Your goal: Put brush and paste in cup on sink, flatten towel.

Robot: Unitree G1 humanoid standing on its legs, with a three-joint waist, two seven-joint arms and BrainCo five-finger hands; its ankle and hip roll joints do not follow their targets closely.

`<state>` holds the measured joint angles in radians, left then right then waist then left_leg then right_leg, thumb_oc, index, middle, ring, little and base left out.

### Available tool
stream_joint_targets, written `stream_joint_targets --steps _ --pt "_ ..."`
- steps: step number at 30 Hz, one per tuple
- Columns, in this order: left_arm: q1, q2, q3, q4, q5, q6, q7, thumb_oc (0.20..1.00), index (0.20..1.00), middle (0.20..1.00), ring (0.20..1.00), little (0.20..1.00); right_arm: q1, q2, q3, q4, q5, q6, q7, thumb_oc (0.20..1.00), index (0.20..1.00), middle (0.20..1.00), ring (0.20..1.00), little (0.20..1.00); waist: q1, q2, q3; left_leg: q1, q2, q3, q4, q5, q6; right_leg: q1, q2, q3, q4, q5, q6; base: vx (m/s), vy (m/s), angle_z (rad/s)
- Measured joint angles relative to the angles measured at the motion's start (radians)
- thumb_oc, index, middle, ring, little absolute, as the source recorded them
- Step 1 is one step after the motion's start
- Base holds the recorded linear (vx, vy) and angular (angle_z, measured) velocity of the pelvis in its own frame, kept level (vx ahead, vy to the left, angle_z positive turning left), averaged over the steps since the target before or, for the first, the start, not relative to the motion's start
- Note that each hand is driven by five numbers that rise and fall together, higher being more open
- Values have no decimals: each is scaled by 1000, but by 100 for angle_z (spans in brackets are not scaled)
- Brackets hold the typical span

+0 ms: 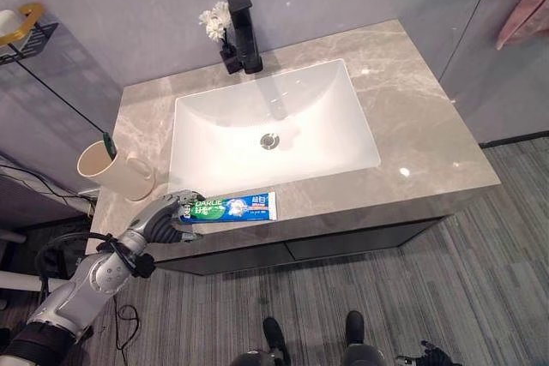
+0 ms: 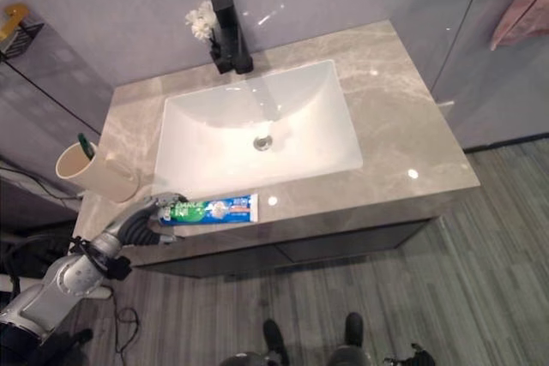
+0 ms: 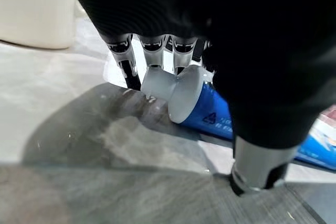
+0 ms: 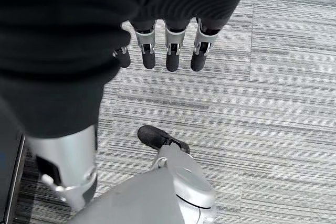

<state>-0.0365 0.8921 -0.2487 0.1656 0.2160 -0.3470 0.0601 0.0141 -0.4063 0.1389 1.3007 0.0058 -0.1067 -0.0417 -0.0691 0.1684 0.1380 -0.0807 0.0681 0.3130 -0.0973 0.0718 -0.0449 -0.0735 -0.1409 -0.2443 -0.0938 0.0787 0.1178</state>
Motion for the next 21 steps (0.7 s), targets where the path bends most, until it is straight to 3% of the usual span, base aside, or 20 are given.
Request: stream_joint_targets --steps 5,7,8,9,10,13,21 --pt "2 0 8 -2 -1 -9 4 529 529 529 529 529 1 -1 0 0 0 0 0 1000 1000 1000 1000 1000 1 -2 0 -8 -1 3 0 1 1 -9 0 7 0 5 -2 0 0 0" --pt "2 0 9 -2 -1 -10 4 567 567 567 567 567 0 -1 0 0 0 0 0 1000 1000 1000 1000 1000 2 -4 0 -8 -1 3 0 1 1 -9 0 7 0 5 -3 0 0 0" --pt "2 0 9 -2 -1 -11 5 771 771 771 771 771 0 -1 0 0 0 0 0 1000 1000 1000 1000 1000 2 -6 1 -8 -1 3 0 1 1 -9 0 7 0 5 -3 0 0 0" --pt "2 0 10 -2 -1 -11 5 802 802 802 802 802 0 -1 0 0 0 0 0 1000 1000 1000 1000 1000 2 -6 0 -8 -1 3 0 1 1 -9 0 7 0 5 -3 21 -13 -3" --pt "1 0 9 0 -11 2 2 918 918 918 918 918 -1 0 0 0 1 -1 0 1000 1000 1000 1000 1000 0 -10 2 -7 0 6 0 1 1 -10 1 10 0 5 -3 28 -14 -5" --pt "2 0 8 8 -13 17 0 1000 1000 1000 1000 1000 0 0 0 0 1 -1 0 1000 1000 1000 1000 1000 -3 -20 9 -5 1 9 1 1 1 -10 3 12 0 7 -4 17 -8 -3" --pt "2 -20 9 14 -60 23 -1 1000 1000 1000 1000 1000 0 2 0 0 1 -2 0 1000 1000 1000 1000 1000 -3 -30 12 2 2 9 5 1 1 -4 4 12 1 10 -5 0 0 0"
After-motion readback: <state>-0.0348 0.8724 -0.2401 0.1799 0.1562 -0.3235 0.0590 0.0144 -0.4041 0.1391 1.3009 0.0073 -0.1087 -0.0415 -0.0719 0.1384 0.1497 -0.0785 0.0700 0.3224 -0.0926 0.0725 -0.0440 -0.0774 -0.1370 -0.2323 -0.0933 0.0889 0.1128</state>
